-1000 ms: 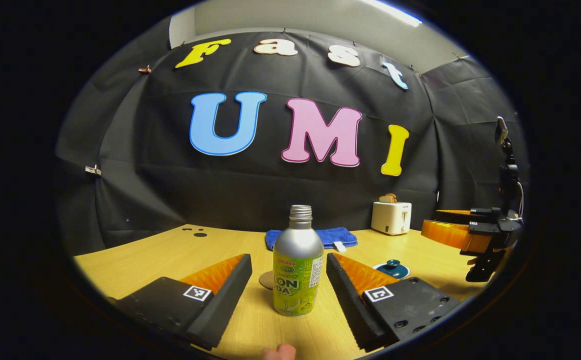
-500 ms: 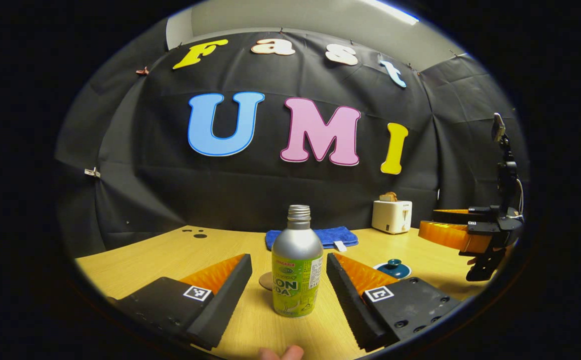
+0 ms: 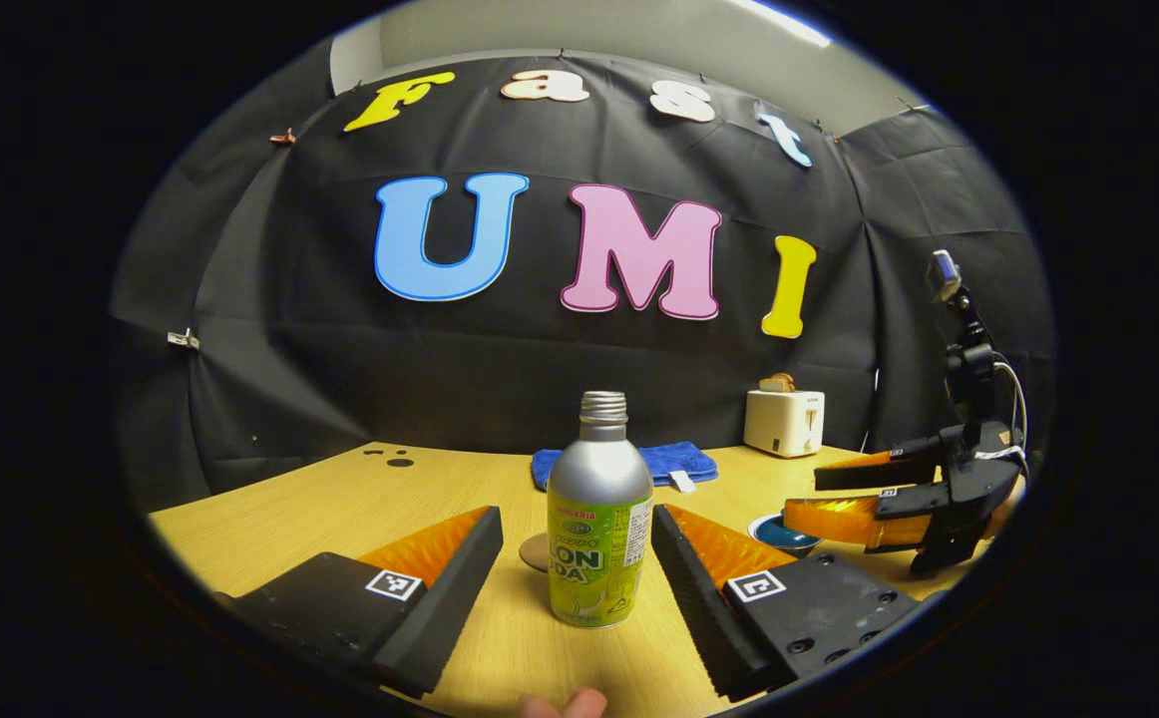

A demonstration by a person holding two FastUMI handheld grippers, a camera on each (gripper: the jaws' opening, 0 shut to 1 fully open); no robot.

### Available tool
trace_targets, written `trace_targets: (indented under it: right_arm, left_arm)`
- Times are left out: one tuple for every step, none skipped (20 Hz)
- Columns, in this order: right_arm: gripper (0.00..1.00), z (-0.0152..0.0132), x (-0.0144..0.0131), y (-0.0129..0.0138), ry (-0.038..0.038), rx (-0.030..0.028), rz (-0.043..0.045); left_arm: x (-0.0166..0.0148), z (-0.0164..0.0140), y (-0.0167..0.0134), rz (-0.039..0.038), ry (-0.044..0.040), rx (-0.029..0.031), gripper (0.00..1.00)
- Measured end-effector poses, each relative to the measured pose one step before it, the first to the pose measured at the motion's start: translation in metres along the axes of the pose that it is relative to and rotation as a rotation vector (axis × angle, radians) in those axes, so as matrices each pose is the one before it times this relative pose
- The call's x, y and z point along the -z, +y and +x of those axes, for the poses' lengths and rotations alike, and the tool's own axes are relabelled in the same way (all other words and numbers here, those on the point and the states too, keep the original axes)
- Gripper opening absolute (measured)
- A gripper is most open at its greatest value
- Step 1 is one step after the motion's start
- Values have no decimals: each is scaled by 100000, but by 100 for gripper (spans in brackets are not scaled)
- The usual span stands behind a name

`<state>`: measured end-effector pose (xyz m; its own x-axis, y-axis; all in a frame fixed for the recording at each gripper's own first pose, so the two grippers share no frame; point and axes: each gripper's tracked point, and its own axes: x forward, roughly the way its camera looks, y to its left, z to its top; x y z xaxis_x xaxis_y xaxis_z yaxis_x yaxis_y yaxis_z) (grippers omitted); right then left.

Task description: Open the teacup lid with one hand, grasp the water bottle and pour water into the teacup with the other hand; after pouring, place the water bottle on the coaster and then close the teacup lid.

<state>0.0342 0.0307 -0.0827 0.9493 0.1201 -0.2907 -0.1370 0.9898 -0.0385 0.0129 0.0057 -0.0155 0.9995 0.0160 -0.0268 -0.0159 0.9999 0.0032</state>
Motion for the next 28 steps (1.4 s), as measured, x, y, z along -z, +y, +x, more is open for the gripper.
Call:
trace_targets:
  right_arm:
    - [88, 305, 188, -41, 950, 542, -628]
    - [84, 184, 133, -75, 962, -21, -564]
    - [81, 236, 234, 120, 1108, -268, -422]
    - [76, 154, 194, 181, 927, -686, -151]
    - [74, 255, 235, 126, 919, -497, -122]
    - [69, 269, 204, 181, 816, -878, 72]
    - [67, 189, 277, -49, 989, -12, 207]
    - [61, 205, 258, -74, 874, -77, 298]
    - [58, 102, 77, 44, 311, -241, 843]
    - [53, 48, -90, -52, -223, 141, 686]
    - [53, 204, 172, 70, 346, -633, 534]
    - [48, -74, -338, -150, -667, 384, 1278]
    - [45, 153, -49, -51, -89, -369, 1056]
    - [39, -12, 153, 203, 63, -796, 619]
    - [34, 16, -33, 70, -465, -318, 131]
    - [27, -43, -78, -21, -209, -174, -125]
    - [27, 10, -59, -22, -563, -121, 16]
    - [31, -134, -91, 24, -462, -437, 612]
    - [27, -131, -458, 187, -1470, -720, 1092]
    - [31, -225, -651, 49, -2036, -589, 974]
    - [31, -325, -655, -19, -1960, 26, 677]
    - [27, -334, -653, -248, -1885, 307, 433]
    - [31, -466, -581, -358, -1789, 631, 265]
    - [31, -449, -585, -383, -1816, 956, 340]
    - [36, -517, -557, -497, -1843, 985, 733]
    - [36, -653, -550, -504, -1754, 866, 1040]
    - [31, -626, -449, -460, -1675, 676, 1088]
    - [31, -561, -403, -542, -1093, 1008, 691]
  left_arm:
    - [152, 72, 79, -500, 93, 154, 95]
    - [36, 30, -21, -296, 191, 168, 96]
    - [119, -10, 63, -146, 213, 145, 95]
    - [138, 45, 32, -39, 130, 159, 95]
    - [97, 67, 30, -23, 147, -41, 95]
    - [28, 39, 28, -89, 275, -8, 95]
    - [158, 79, 45, -118, 294, -40, 95]
    - [-18, 35, 72, -8, 125, -87, 95]
    - [-10, -66, 25, 150, -109, -40, 95]
    - [-109, -9, 25, 157, -154, -124, 95]
    - [28, -36, 74, 69, 3, -39, 95]
    - [-14, 33, -12, -25, 23, -3, 95]
    - [80, 43, -13, -30, 132, -36, 95]
    - [30, 47, -2, -1, 245, -51, 95]
    - [64, 21, -10, 68, 160, 67, 95]
    - [28, 6, 4, 140, 201, 36, 95]
    - [87, 29, -45, 181, 167, -87, 95]
    - [-59, 18, 12, 27, 148, -239, 95]
    - [160, 126, -13, -105, 309, -63, 95]
    - [93, 135, -139, -144, 440, 128, 95]
    - [277, 175, -147, -95, 710, 191, 95]
    - [166, 133, -164, 66, 881, 225, 95]
    - [145, 106, -185, 274, 633, 169, 95]
    - [130, 140, -169, 617, 461, 72, 95]
    - [133, 261, -150, 777, 117, -155, 95]
    - [22, 288, 15, 600, 208, -605, 95]
    - [230, 413, 50, 306, 419, -702, 96]
    - [131, 375, 4, 5, 571, -459, 95]
